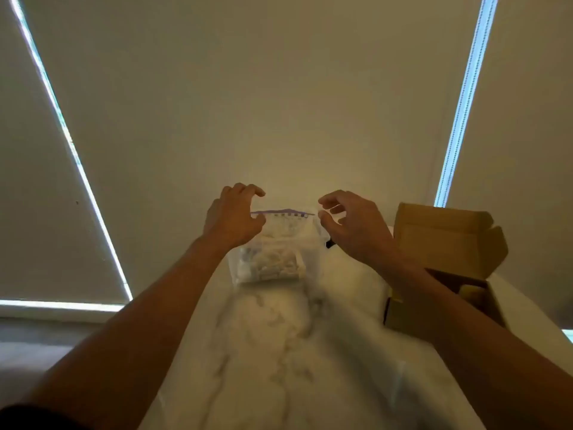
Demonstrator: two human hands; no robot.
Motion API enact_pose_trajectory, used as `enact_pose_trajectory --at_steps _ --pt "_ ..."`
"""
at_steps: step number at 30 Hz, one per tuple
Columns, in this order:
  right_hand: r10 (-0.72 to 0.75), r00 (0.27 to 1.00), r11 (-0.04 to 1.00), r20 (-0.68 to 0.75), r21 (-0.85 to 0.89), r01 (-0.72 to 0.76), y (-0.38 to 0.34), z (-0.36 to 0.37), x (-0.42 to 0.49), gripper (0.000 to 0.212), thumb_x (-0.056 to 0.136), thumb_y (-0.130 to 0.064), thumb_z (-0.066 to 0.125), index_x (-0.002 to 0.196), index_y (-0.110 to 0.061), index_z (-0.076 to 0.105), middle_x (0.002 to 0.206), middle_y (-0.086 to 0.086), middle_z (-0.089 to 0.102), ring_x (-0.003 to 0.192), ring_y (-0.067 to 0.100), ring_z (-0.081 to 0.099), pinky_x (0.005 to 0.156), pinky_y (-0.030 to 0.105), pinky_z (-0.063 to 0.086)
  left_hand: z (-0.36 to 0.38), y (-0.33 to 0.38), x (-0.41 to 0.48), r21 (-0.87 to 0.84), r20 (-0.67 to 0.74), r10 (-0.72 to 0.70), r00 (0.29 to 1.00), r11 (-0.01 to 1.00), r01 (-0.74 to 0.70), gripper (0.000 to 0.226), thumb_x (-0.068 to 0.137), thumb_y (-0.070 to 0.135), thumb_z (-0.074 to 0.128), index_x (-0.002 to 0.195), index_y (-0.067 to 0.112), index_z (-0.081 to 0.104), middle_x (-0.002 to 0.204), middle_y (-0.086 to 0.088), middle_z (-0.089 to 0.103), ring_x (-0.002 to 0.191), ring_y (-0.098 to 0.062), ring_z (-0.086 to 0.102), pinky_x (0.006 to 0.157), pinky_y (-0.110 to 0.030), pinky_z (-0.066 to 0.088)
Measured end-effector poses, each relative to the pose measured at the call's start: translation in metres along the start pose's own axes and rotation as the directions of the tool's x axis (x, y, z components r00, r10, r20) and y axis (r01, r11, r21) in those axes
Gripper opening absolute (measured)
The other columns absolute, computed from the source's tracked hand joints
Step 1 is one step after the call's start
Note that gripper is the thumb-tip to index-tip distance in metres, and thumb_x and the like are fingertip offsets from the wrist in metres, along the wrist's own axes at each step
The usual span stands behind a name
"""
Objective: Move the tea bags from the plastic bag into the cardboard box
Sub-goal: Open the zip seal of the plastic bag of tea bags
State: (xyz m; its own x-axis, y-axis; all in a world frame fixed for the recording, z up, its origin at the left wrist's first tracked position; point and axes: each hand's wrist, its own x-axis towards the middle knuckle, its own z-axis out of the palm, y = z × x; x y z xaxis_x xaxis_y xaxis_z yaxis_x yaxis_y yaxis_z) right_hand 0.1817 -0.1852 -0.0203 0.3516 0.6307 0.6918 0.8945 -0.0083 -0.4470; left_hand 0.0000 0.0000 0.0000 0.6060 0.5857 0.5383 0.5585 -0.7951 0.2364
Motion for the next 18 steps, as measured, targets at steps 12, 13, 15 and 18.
enact_pose_trajectory --at_steps 12,13,15,18 --pt "0.331 0.928 0.892 0.171 -0.376 -0.249 0.022 0.075 0.063 0.022 0.099 -0.036 0.069 0.118 -0.031 0.079 0.112 -0.003 0.076 0.122 0.029 0.055 0.100 0.044 0.051 0.029 -0.050 0.041 0.198 0.004 -0.222 0.975 0.956 0.217 0.007 0.097 0.031 0.079 0.102 0.035 0.084 0.114 0.007 0.080 0.111 -0.021 0.072 0.082 -0.035 0.055" --pt "0.308 0.942 0.887 0.132 -0.397 -0.234 0.021 0.074 0.064 0.020 0.101 -0.036 0.066 0.114 -0.031 0.080 0.110 -0.003 0.076 0.121 0.030 0.052 0.097 0.042 0.047 0.030 -0.053 0.041 0.147 -0.042 -0.217 0.975 0.964 0.221 0.006 0.098 0.032 0.079 0.100 0.033 0.085 0.113 0.007 0.081 0.108 -0.022 0.073 0.081 -0.034 0.055" --pt "0.259 0.964 0.898 0.063 -0.382 -0.216 0.016 0.068 0.067 0.021 0.103 -0.035 0.062 0.112 -0.029 0.080 0.110 -0.001 0.074 0.117 0.031 0.054 0.091 0.043 0.045 0.027 -0.055 0.041 0.012 -0.106 -0.232 0.967 0.972 0.235 0.013 0.099 0.039 0.078 0.106 0.031 0.085 0.116 0.004 0.081 0.106 -0.026 0.074 0.083 -0.035 0.055" --pt "0.220 0.975 0.956 -0.008 -0.196 -0.217 0.007 0.054 0.073 0.018 0.105 -0.030 0.059 0.113 -0.020 0.072 0.107 0.000 0.072 0.098 0.025 0.065 0.077 0.035 0.050 0.015 -0.050 0.041 -0.153 -0.159 -0.255 0.954 0.961 0.231 0.019 0.100 0.043 0.077 0.111 0.029 0.083 0.111 -0.003 0.082 0.103 -0.031 0.076 0.086 -0.038 0.058"
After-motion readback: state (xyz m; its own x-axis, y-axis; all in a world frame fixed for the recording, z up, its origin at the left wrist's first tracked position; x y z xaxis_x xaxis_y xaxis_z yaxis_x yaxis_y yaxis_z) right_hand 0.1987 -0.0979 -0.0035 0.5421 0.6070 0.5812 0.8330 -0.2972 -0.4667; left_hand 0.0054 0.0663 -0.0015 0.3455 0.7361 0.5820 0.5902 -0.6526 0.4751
